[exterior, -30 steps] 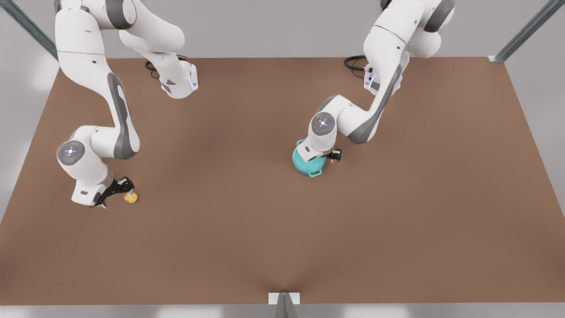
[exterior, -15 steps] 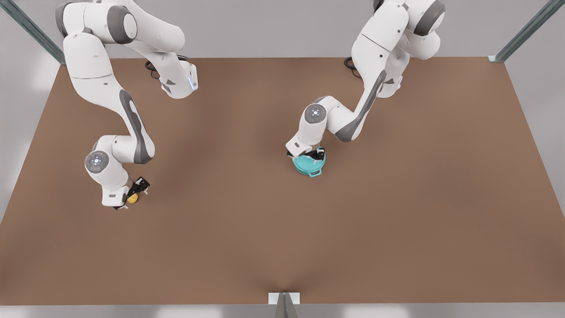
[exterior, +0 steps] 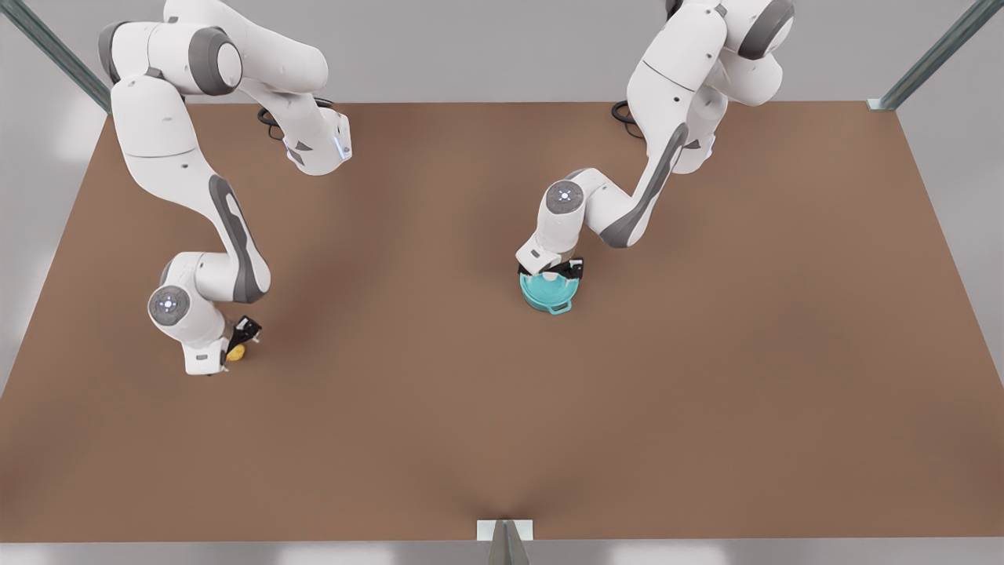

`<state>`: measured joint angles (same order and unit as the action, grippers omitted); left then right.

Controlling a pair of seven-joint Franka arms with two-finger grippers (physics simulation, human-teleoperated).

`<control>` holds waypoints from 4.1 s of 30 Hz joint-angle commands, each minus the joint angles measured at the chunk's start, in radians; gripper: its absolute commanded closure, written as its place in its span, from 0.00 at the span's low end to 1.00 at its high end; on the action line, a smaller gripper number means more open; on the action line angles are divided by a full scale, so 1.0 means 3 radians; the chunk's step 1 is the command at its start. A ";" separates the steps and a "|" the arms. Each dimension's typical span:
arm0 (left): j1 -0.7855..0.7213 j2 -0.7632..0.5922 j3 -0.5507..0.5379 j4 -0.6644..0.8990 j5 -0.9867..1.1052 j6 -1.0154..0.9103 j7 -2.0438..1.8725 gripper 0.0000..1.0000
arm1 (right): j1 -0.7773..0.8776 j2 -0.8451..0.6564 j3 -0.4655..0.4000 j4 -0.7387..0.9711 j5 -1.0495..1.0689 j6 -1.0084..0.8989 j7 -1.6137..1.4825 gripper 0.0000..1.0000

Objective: Open the pot lid and put the potato into the pot

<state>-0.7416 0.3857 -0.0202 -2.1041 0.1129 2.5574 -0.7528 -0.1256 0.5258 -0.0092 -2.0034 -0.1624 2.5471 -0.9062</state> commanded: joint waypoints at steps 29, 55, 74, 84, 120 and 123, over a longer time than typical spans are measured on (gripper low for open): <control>0.1628 0.0519 0.0379 0.1307 0.0033 -0.0741 0.3199 0.00 | -0.0195 0.0114 -0.0015 -0.0092 -0.0077 0.0054 -0.0456 0.22; 0.2257 -0.0493 0.0057 0.1931 -0.1067 -0.3401 0.2402 0.00 | -0.0149 -0.0040 0.0082 -0.0092 -0.0047 -0.0079 -0.0487 0.53; 0.2273 -0.0483 0.0062 0.1951 -0.1056 -0.3406 0.2402 0.00 | 0.0183 -0.0500 0.1749 0.0383 0.0485 -0.1582 0.1200 0.52; 0.2252 -0.0483 0.0057 0.1962 -0.0949 -0.3278 0.2402 0.00 | 0.1277 0.0078 0.2117 0.1319 0.0470 -0.1562 0.2913 0.52; 0.2252 -0.0483 0.0057 0.1967 -0.0944 -0.3289 0.2412 0.00 | 0.0681 -0.0049 0.1595 0.1984 0.0434 -0.2323 0.2490 0.00; 0.2252 -0.0483 0.0057 0.1967 -0.0944 -0.3289 0.2412 0.00 | 0.0076 -0.0377 0.1264 0.1958 -0.0016 -0.3050 0.2402 0.00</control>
<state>-0.0660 0.2421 -0.0029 -1.5145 -0.1709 1.5712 -0.0303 -0.0702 0.4391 0.3964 -1.4129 -0.1027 1.9562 -0.0718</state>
